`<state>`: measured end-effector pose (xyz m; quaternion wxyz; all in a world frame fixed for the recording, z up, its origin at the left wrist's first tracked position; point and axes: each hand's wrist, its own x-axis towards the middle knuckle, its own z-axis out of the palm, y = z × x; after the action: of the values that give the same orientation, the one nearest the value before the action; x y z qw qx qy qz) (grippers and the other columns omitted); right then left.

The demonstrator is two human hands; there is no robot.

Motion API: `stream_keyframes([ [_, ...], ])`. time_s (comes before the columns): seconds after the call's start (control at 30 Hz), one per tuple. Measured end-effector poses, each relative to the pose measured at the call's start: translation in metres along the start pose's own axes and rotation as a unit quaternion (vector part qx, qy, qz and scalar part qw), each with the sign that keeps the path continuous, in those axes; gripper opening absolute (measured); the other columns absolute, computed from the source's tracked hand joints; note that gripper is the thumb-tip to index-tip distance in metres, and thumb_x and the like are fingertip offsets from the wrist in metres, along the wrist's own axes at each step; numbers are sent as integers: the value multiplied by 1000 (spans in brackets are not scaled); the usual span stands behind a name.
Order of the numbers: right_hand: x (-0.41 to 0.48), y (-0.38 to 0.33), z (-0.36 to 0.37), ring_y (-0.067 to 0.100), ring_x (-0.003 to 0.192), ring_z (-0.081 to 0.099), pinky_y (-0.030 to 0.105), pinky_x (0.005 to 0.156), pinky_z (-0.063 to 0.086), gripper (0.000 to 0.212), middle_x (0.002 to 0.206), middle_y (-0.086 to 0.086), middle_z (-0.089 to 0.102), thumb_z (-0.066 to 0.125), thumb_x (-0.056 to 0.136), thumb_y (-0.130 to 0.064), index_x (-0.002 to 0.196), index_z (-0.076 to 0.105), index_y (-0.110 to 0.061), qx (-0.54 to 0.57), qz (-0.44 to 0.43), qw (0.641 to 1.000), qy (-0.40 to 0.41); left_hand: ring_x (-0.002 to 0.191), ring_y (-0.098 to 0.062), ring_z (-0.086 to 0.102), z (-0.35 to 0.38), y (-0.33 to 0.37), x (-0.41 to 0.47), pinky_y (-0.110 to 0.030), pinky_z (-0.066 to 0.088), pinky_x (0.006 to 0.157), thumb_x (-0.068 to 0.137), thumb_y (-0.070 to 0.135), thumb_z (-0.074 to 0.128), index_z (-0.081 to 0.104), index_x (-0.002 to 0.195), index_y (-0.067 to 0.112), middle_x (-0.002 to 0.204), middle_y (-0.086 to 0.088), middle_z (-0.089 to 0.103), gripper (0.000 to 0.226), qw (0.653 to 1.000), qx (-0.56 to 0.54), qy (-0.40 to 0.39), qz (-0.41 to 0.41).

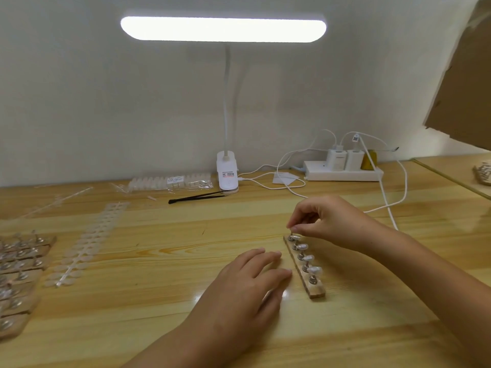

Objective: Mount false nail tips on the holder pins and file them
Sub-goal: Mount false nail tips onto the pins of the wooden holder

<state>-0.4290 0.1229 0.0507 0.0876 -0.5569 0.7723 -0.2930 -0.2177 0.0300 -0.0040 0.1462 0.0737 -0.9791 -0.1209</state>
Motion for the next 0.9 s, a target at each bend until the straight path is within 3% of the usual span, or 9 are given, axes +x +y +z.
stream_keyframes([
  [0.13, -1, 0, -1, -7, 78, 64, 14, 72, 51, 24, 79, -16, 70, 78, 82, -16, 76, 69, -38, 7, -4, 1000, 5, 143, 9, 2, 1, -1, 0, -7, 4, 110, 103, 49, 27, 40, 143, 47, 154, 29, 22, 42, 1000, -3, -2, -3],
  [0.53, -3, -1, 0, -2, 78, 66, 20, 77, 56, 9, 82, -10, 71, 77, 84, -14, 83, 73, -22, 18, 6, 1000, 3, 138, 16, -1, 5, -8, 0, -6, 6, 109, 102, 49, 31, 40, 141, 49, 151, 32, 22, 40, 1000, -14, 6, 6],
  [0.73, 0, -1, -2, -7, 80, 63, 15, 75, 52, 17, 82, -13, 69, 76, 84, -16, 79, 67, -29, -17, 1, 1000, -18, 140, 12, 3, 6, -8, 0, -11, 11, 113, 102, 49, 32, 40, 141, 49, 151, 32, 23, 40, 1000, -18, 10, 5],
  [0.9, 2, 0, -3, -8, 80, 63, 14, 75, 51, 19, 82, -15, 68, 77, 84, -19, 78, 66, -33, -15, 25, 999, -35, 138, 15, 7, 6, -8, 0, -5, 8, 108, 101, 49, 36, 43, 138, 51, 145, 37, 24, 38, 999, -32, 0, 1],
])
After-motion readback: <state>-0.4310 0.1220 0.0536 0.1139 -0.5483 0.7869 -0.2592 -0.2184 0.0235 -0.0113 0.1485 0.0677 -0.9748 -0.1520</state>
